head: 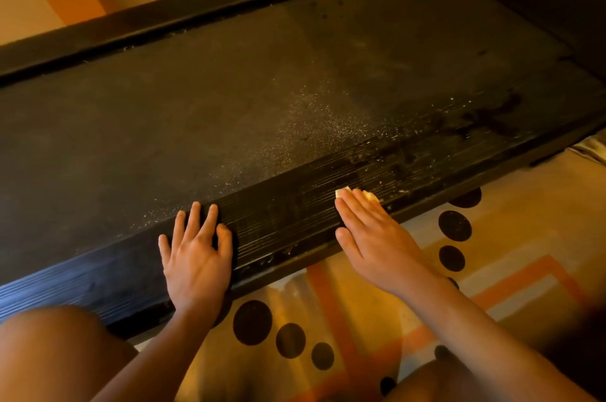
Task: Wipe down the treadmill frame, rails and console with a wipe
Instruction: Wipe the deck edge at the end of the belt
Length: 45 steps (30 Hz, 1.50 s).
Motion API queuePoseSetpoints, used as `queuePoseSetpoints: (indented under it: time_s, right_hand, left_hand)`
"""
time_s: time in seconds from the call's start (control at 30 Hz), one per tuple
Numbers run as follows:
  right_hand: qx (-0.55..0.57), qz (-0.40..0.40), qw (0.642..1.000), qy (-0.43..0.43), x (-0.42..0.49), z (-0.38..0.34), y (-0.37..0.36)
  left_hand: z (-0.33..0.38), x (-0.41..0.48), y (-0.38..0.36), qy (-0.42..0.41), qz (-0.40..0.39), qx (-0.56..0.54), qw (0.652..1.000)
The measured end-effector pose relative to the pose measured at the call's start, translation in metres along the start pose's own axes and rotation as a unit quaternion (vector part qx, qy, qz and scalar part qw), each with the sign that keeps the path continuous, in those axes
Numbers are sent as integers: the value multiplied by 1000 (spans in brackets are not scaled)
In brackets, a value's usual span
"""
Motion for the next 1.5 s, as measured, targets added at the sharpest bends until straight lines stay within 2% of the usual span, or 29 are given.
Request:
queuePoseSetpoints:
  time_s: [0.2, 0.3, 0.33, 0.43, 0.5, 0.57, 0.63, 0.7, 0.73, 0.83, 0.9, 0.97, 1.03, 1.1, 1.13, 1.23, 1.3, 1.37, 1.5]
  right_hand:
    - [-6, -1, 999, -36, 88, 19, 32]
    - [12, 4, 997, -71, 92, 26, 37]
    - [23, 7, 998, -65, 84, 14, 34]
    - [21, 18, 999, 38, 46, -41, 12]
    - [-28, 24, 996, 86, 40, -31, 13]
    - [-57, 39, 997, 30, 57, 15, 28]
    - [-17, 23, 996, -83, 69, 61, 47]
    - [13, 13, 992, -125, 68, 56, 48]
    - [9, 17, 993, -112, 64, 34, 41]
    - [0, 16, 999, 33, 39, -38, 11]
    - [-30, 2, 996, 82, 37, -31, 8]
    - [-53, 20, 998, 41, 54, 9, 25]
    - [-16, 12, 997, -69, 64, 54, 42]
    - [29, 11, 992, -126, 61, 54, 44]
    - [37, 14, 992, -120, 55, 33, 38]
    - [42, 11, 999, 17, 28, -55, 7]
    - [29, -1, 998, 64, 16, -65, 4]
    - [-2, 13, 999, 31, 23, -22, 17]
    - [30, 6, 989, -142, 30, 76, 43]
  left_hand:
    - [-2, 0, 3, 2, -3, 1, 1000]
    - [-1, -1, 2, 0, -4, -1, 1000]
    - [-1, -1, 3, 1, -4, -2, 1000]
    - [0, -2, 3, 0, -3, -2, 1000]
    - [0, -1, 4, 1, -4, -3, 1000]
    - [0, -1, 3, 0, -6, -1, 1000]
    - [0, -1, 3, 0, -7, 0, 1000]
    - [-1, -1, 3, -1, -7, 1, 1000]
    - [-1, -1, 3, -2, -9, 2, 1000]
    - [0, -1, 3, 0, -6, 3, 1000]
    - [0, -1, 3, -2, -5, 5, 1000]
    - [1, -1, 4, -2, -3, 7, 1000]
    - [1, -1, 4, -1, -3, 8, 1000]
    - [0, -1, 3, -3, -5, 10, 1000]
    - [0, -1, 3, -3, -7, 10, 1000]
    - [-1, 0, 4, -2, -6, 14, 1000]
    - [0, -1, 4, -1, -7, 13, 1000]
    - [2, -1, 3, -2, -6, 13, 1000]
    - [0, 0, 5, -2, -9, 8, 1000]
Point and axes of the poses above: each hand's wrist, its own x-axis towards the middle knuckle, its own y-axis out of the back of the hand, z = x × y, the point moved 3 cm from there along x, towards the middle knuckle, and after that the axes turned 6 degrees about -x, right-handed, at the moved point
